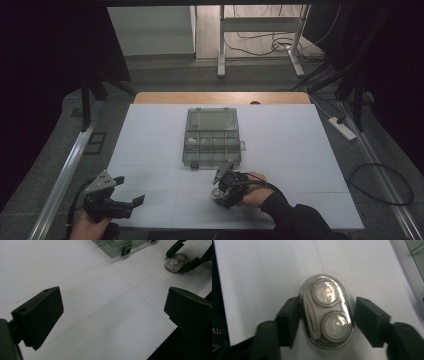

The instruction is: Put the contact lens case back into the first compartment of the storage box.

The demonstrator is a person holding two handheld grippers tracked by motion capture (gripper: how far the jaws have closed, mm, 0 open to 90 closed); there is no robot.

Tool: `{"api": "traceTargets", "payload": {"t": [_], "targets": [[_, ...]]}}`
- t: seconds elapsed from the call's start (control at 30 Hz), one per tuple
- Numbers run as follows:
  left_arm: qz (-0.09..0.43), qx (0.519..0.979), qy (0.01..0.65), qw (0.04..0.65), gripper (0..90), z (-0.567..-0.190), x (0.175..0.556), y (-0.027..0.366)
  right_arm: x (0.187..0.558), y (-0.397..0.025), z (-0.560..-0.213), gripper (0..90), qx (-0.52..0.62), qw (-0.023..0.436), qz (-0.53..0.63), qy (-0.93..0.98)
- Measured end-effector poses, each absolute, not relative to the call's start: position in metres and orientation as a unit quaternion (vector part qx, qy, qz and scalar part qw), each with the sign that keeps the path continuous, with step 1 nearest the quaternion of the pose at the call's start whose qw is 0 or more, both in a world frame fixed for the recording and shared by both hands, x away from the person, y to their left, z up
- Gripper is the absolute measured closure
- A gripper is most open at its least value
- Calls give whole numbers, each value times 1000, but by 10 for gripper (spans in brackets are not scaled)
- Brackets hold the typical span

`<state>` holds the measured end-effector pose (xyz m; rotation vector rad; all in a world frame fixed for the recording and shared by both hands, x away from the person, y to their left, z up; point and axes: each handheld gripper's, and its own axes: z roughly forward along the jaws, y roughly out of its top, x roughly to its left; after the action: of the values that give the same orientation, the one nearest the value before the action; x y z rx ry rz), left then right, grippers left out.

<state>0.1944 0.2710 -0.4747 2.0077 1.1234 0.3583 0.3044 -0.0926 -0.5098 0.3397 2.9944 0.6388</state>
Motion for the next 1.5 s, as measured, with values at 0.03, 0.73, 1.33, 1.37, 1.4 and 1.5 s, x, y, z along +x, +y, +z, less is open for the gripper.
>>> {"api": "traceTargets", "payload": {"t": [0.03, 0.73, 1.33, 1.37, 1.4, 1.5], "targets": [[141, 792, 443, 395, 22, -475, 194, 271, 304, -92, -509, 442, 110, 27, 208, 972], [143, 792, 443, 395, 23, -475, 194, 271, 308, -92, -496, 488, 156, 20, 242, 957], [143, 793, 443, 394, 23, -475, 195, 270, 321, -92, -473, 488, 217, 26, 290, 932], [143, 793, 443, 394, 23, -475, 195, 270, 321, -92, -473, 488, 217, 26, 290, 932], [143, 793, 443, 394, 23, -475, 195, 270, 323, -92, -472, 488, 220, 26, 292, 931], [143, 793, 443, 394, 24, -475, 195, 270, 327, -90, -469, 488, 229, 30, 296, 927]]}}
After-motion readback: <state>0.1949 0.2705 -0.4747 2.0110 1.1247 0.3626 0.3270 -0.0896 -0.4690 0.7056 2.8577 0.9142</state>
